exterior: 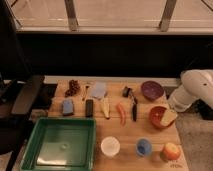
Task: Stack cups into tray
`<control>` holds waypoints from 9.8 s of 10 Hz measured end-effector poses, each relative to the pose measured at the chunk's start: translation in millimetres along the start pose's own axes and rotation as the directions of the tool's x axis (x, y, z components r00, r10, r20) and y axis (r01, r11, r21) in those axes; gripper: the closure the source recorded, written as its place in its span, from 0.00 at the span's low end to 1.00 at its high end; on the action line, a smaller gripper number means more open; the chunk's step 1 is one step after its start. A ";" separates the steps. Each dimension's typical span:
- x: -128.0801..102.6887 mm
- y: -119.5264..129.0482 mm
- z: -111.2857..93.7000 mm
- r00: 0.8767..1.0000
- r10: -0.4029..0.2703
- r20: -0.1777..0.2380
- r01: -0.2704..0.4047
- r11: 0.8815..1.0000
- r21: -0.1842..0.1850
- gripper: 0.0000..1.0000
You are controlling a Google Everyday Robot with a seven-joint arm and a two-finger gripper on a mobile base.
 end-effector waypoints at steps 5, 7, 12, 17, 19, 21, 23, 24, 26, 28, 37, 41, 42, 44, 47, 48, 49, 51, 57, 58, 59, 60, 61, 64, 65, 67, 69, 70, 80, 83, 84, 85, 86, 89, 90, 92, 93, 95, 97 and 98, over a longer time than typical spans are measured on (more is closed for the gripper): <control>0.5 0.2 0.9 1.000 0.001 0.000 -0.001 1.000 -0.002 0.23; 0.1 0.2 1.0 1.000 0.000 0.000 0.000 1.000 -0.002 0.23; 0.2 0.2 1.0 1.000 0.000 0.000 0.000 1.000 -0.002 0.23; 0.2 0.2 1.0 1.000 0.000 0.000 0.000 1.000 -0.002 0.23; 0.2 0.2 1.0 1.000 0.000 0.000 0.000 1.000 -0.002 0.23; 0.2 0.6 1.0 1.000 -0.003 0.001 0.003 1.000 -0.002 0.23; 1.4 11.6 5.4 0.998 -0.069 0.009 0.069 0.997 -0.014 0.23; 5.4 20.1 11.2 0.995 -0.101 0.012 0.101 0.994 -0.030 0.23; 8.3 34.9 21.4 0.991 -0.129 0.022 0.130 0.990 -0.051 0.23; 6.4 51.5 24.2 0.986 -0.158 0.044 0.160 0.986 -0.041 0.23; -11.8 90.7 31.4 0.939 -0.328 0.102 0.330 0.944 -0.004 0.23; -40.3 109.9 54.8 0.909 -0.402 0.113 0.407 0.913 -0.030 0.23; -43.6 110.8 59.0 0.905 -0.408 0.118 0.415 0.909 -0.037 0.23; -44.6 110.4 71.3 0.903 -0.403 0.146 0.416 0.907 -0.066 0.23; -42.0 110.6 97.1 0.909 -0.374 0.186 0.399 0.909 -0.124 0.23; -42.4 113.4 104.7 0.910 -0.364 0.199 0.394 0.907 -0.145 0.23; -44.0 117.0 111.6 0.910 -0.357 0.212 0.393 0.905 -0.164 0.23; -43.5 124.7 119.6 0.910 -0.343 0.232 0.388 0.902 -0.188 0.31; -38.7 140.2 126.7 0.915 -0.307 0.263 0.365 0.907 -0.209 0.88; -35.8 137.5 122.5 0.920 -0.291 0.263 0.348 0.915 -0.205 0.97; -31.8 132.2 111.0 0.924 -0.288 0.251 0.339 0.921 -0.191 1.00; -30.6 128.1 101.8 0.927 -0.288 0.241 0.335 0.925 -0.181 1.00; -32.4 116.4 80.0 0.929 -0.294 0.225 0.331 0.931 -0.153 1.00; -44.3 87.4 23.7 0.929 -0.312 0.199 0.334 0.938 -0.087 1.00; -57.6 79.1 4.7 0.921 -0.334 0.199 0.351 0.935 -0.058 1.00; -77.7 80.0 -8.7 0.905 -0.372 0.206 0.387 0.921 -0.040 1.00; -115.9 99.3 -12.7 0.881 -0.410 0.237 0.428 0.904 -0.026 1.00; -135.3 112.5 -12.3 0.869 -0.425 0.254 0.446 0.894 -0.032 1.00; -169.8 163.9 -13.6 0.801 -0.531 0.277 0.558 0.830 -0.021 1.00; -200.6 210.5 -12.1 0.748 -0.580 0.324 0.619 0.785 -0.022 1.00; -203.9 218.4 -11.0 0.737 -0.584 0.340 0.629 0.777 -0.029 1.00; -207.8 226.2 -7.2 0.723 -0.588 0.363 0.643 0.765 -0.041 0.96; -210.2 231.3 -3.4 0.715 -0.589 0.376 0.651 0.757 -0.051 0.90; -211.9 237.9 11.7 0.703 -0.582 0.408 0.660 0.747 -0.072 0.58; -213.3 238.2 15.3 0.701 -0.582 0.412 0.662 0.746 -0.074 0.50; -210.7 235.1 25.0 0.708 -0.572 0.415 0.655 0.752 -0.080 0.28; -210.5 233.7 28.9 0.711 -0.570 0.411 0.652 0.754 -0.083 0.22; -210.2 232.6 32.2 0.714 -0.567 0.410 0.650 0.755 -0.086 0.20; -210.0 232.4 32.0 0.715 -0.567 0.410 0.649 0.756 -0.086 0.20; -210.3 232.6 32.2 0.714 -0.567 0.410 0.650 0.755 -0.086 0.20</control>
